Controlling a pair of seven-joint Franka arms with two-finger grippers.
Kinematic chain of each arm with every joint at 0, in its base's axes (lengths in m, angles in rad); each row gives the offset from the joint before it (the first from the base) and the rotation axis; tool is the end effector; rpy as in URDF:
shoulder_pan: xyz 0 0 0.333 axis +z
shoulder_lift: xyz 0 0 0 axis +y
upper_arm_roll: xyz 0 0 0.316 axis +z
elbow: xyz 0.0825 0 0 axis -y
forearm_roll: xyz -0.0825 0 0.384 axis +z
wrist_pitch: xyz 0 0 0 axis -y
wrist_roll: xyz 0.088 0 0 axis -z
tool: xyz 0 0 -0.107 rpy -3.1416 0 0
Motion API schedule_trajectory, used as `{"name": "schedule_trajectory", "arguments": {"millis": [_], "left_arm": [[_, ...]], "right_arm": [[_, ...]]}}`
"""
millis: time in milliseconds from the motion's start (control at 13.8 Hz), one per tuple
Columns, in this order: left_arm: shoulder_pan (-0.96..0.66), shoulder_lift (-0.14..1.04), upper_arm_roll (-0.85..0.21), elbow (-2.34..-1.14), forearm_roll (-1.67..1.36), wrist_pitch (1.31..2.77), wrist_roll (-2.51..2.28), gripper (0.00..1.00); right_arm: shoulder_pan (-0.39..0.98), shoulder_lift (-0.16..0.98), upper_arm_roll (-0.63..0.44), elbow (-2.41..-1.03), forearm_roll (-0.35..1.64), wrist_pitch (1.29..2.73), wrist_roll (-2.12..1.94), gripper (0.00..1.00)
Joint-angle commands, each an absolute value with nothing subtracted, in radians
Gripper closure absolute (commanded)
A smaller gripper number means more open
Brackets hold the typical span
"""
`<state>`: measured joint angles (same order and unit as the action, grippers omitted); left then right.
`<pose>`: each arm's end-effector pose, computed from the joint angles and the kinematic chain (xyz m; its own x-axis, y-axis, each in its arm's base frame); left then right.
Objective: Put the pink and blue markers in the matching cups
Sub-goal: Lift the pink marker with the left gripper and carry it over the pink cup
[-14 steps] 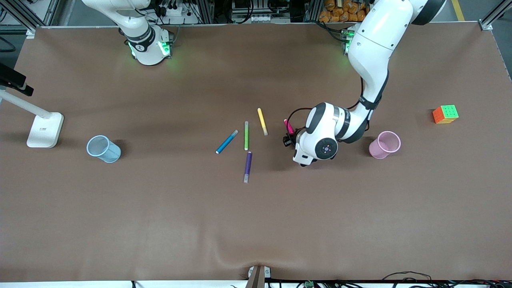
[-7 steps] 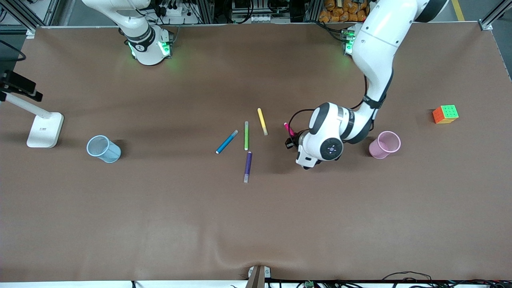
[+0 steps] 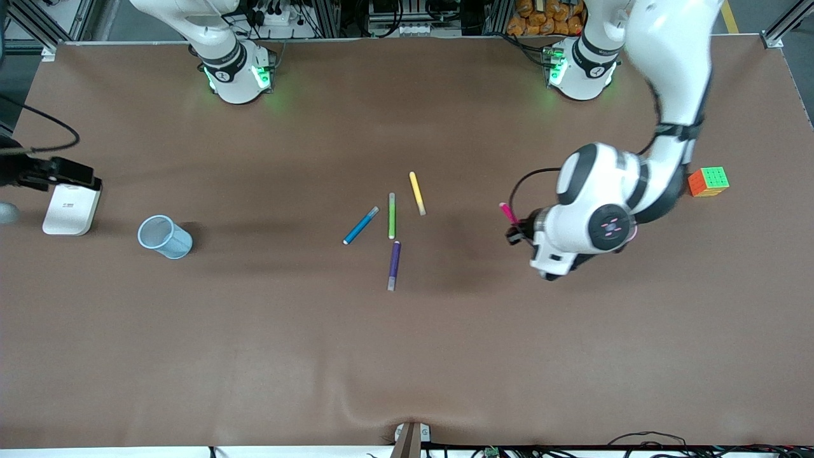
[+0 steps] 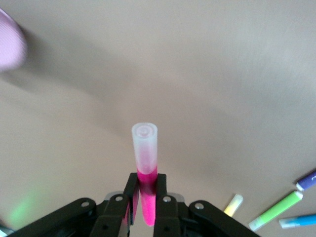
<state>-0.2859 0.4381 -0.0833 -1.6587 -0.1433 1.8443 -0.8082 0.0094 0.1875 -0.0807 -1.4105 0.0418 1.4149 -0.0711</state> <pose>0.5958 -0.2371 0.3391 0.8356 0.4673 -0.2887 0.4675 -0.8810 -0.0728 0.5921 -0.0327 0.5792 0.9838 0.0061 -0.1791 -0.0010 -0.9992 -0.0396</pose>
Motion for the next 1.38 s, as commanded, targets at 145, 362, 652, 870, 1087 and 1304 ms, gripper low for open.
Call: {"name": "schedule_trajectory", "arguments": {"millis": [145,362,652,870,1087,1304], "left_arm": [[-0.184,0.295,-0.087,-1.671,-0.025,1.790,-0.680,1.00],[-0.112,0.229,-0.087,-1.671,0.000,1.778,-0.618,1.00],[-0.049,0.166,-0.092,-1.692,0.061,1.789,-0.608,1.00],[0.024,0.127,-0.094,-1.722,0.061,1.821,-0.529,1.00],[0.066,0.062,-0.094,-1.840,0.061,1.932,-0.482,1.00],[0.083,0.008,-0.094,-1.942,0.061,2.002,-0.466,1.00]], "right_arm": [[0.087,0.288,-0.083,-1.397,0.054,1.537,-0.060,0.00],[0.103,0.340,-0.083,-1.397,0.075,1.577,-0.017,0.00],[0.156,0.394,-0.083,-1.397,0.118,1.600,0.153,0.00],[0.224,0.443,-0.083,-1.399,0.123,1.627,0.294,0.00],[0.303,0.491,-0.083,-1.402,0.159,1.637,0.443,0.00],[0.391,0.537,-0.083,-1.404,0.172,1.676,0.579,0.00]]}}
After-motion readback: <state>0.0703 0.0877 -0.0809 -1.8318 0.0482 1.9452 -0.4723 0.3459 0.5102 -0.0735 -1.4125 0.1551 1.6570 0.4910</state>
